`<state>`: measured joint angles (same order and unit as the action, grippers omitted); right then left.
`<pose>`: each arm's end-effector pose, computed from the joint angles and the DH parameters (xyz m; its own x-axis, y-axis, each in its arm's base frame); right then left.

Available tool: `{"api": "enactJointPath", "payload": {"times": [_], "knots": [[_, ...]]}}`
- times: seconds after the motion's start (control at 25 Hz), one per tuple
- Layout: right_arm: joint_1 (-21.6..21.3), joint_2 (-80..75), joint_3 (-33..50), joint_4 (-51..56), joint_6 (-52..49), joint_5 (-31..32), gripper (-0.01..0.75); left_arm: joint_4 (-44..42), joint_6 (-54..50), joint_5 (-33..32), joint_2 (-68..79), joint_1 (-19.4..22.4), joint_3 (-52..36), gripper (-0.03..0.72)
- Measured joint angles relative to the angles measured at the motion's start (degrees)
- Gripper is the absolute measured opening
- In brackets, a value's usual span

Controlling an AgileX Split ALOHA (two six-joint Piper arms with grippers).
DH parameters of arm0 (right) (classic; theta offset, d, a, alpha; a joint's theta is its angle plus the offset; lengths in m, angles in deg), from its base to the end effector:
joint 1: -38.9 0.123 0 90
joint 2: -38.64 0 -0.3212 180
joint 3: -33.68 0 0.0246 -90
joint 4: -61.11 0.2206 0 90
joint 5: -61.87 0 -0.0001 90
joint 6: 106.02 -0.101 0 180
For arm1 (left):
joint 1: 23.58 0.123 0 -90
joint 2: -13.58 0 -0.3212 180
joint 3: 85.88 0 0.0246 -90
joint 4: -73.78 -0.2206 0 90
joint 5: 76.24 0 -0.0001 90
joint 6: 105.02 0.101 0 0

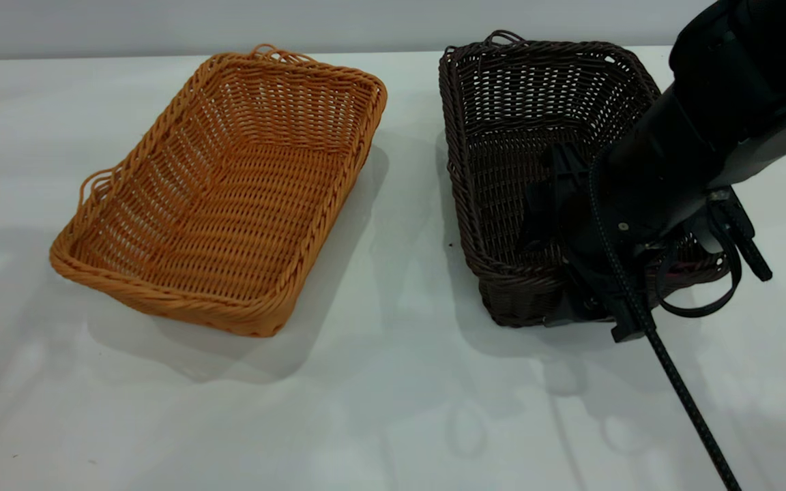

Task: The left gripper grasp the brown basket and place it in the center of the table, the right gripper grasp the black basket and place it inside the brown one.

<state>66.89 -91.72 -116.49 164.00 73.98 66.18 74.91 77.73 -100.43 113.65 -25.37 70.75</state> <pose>0.2982 0.1670 0.0744 -0.2939 0.9446 0.1461 0.9145 0.2334 0.3304 0.3076 -0.0104 0.2529 -0.8427 0.0564 -0.5354 0.0609 0.9981 0.0092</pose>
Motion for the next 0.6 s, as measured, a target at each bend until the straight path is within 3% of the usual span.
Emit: {"api": "enactJointPath", "payload": {"times": [0.24,0.6], "knots": [[0.0,-0.2,0.0,0.0,0.0,0.0,0.522,2.16,1.66,1.5,12.34,-0.69,8.33,0.587],[0.0,-0.26,0.0,0.0,0.3,-0.06,0.521,7.25,8.09,1.66,27.46,-6.16,17.03,0.587]]}}
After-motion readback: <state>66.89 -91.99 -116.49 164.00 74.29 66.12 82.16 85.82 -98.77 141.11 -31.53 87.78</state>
